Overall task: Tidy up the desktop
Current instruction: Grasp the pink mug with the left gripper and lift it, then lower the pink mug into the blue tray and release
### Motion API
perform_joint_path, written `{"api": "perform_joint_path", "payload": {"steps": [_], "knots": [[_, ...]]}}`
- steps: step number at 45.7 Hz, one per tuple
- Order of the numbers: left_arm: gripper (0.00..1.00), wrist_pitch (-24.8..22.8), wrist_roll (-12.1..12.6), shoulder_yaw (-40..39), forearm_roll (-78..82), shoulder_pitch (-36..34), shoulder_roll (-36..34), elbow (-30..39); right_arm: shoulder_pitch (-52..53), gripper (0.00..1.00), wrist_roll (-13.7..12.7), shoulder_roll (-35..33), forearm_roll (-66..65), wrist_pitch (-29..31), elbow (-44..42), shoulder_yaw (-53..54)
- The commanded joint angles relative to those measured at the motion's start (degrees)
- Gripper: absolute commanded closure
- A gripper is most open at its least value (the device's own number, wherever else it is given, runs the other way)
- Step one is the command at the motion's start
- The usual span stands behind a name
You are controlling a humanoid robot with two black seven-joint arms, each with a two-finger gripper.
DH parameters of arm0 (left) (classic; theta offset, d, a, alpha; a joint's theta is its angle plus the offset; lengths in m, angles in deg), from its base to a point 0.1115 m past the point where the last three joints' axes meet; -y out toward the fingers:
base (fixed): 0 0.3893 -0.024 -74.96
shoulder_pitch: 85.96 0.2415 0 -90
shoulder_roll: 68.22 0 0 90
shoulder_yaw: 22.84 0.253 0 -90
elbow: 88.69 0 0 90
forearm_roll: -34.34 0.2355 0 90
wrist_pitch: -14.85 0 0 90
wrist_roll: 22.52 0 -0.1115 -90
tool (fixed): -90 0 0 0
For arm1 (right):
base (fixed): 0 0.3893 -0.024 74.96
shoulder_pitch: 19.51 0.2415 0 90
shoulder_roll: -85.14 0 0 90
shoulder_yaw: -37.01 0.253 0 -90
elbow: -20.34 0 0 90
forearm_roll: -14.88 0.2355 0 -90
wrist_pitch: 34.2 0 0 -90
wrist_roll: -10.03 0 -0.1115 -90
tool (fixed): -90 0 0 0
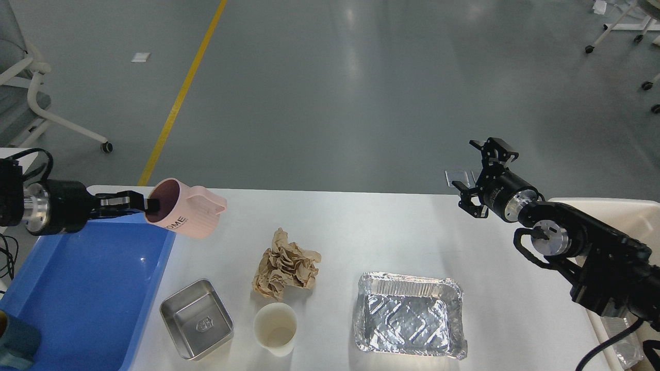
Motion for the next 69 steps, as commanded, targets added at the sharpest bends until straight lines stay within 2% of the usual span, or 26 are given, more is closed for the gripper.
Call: {"api": "perform_joint_path", "payload": {"steps": [1,10,22,32,42,50,58,69], "knots": [[0.96,0.1,-0.3,-0.2,-1.4,1.1,-6.7,3.4,0.1,0.00,0.0,0.3,-0.6,0.0,0.0,0.0],[0.96,-0.2,-0.4,-0.1,-1.8,1.1,-13.4,4.4,0.4,0.00,0.0,0.8,-0.7,0.0,-0.1,0.0],[0.96,1.0,-0.3,6.5,-0.3,2.4,-16.2,4.5,1.2,0.00,0.0,1.6,-0.7,0.0,0.0,0.0],[0.96,1.7,-0.5,11.5,10.1,2.5,-17.9,4.1,1.7,0.00,0.0,2.0,-0.7,0.0,0.2,0.0],[0.96,7.6,-0.5,16.7,19.6,2.9,-17.3,3.8,1.7,0.00,0.0,2.0,-0.7,0.0,0.4,0.0],[0.96,12.8,-1.0,22.7,21.5,3.0,-15.0,3.3,1.8,0.00,0.0,1.7,-0.7,0.1,0.5,0.1],[0.96,15.8,-1.0,25.5,21.5,3.1,-12.1,2.8,2.1,0.00,0.0,1.4,-0.7,0.1,0.5,0.0],[0.95,18.0,-1.1,27.3,21.6,4.8,-11.6,1.3,2.2,0.00,0.0,1.3,-0.7,0.2,0.4,0.0]]}}
